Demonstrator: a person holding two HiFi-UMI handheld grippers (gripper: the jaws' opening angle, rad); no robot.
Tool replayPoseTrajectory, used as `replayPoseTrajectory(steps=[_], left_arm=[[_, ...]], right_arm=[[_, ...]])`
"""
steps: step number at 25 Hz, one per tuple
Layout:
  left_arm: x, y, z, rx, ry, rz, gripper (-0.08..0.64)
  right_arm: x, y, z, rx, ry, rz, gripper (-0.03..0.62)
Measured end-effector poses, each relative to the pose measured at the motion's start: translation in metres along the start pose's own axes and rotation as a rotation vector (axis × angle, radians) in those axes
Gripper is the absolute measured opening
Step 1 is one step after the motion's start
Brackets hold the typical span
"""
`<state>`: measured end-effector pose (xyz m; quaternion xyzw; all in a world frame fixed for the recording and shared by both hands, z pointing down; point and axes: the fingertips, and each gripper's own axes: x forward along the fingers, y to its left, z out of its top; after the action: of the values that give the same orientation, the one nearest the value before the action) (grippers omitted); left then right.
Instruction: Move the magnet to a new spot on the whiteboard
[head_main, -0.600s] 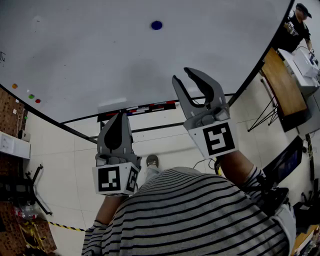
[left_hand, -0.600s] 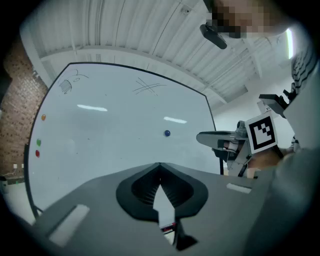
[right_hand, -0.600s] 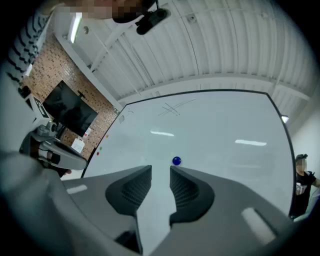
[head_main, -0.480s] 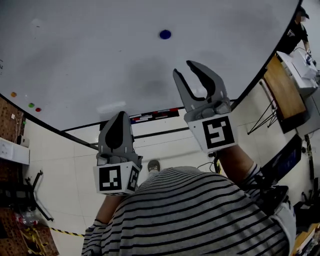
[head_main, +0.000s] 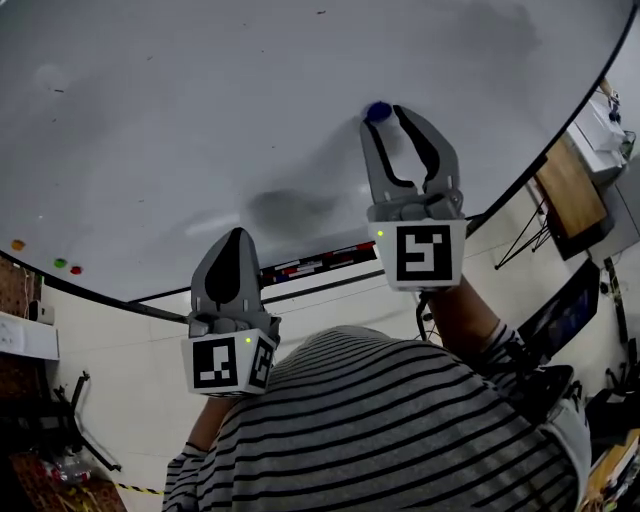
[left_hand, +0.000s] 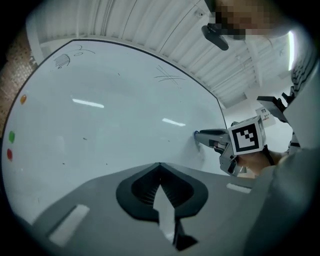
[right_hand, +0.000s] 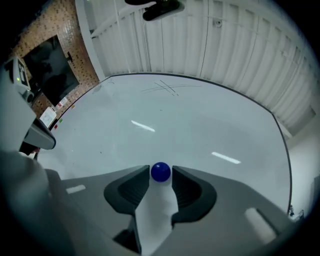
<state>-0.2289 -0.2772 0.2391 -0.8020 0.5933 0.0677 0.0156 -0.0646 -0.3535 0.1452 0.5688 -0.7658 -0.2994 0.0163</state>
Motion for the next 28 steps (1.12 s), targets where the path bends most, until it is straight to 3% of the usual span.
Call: replayPoseTrajectory(steps=[12, 16, 21, 28], left_arm=[[0.003, 0.002, -0.008, -0.035, 0.022, -0.029, 0.015], [-0.003, -0.004, -0.007, -0.034, 0.022, -0.024, 0.015], [-0.013, -0.027, -0.01, -0.004, 0.012, -0.016, 0.015], [-0.056, -0.095, -0.003, 0.021, -0.013, 0.011, 0.015]], right_arm=[[0.002, 0.001, -0.004, -0.004, 0.005, -0.024, 0.122], [-0.012, -0.001, 0.009, 0.018, -0.039, -0.026, 0.121], [-0.052, 0.0, 0.009, 0.094, -0.044, 0.006, 0.123], [-0.151, -0.021, 0.01, 0.181, -0.022, 0.069, 0.123]])
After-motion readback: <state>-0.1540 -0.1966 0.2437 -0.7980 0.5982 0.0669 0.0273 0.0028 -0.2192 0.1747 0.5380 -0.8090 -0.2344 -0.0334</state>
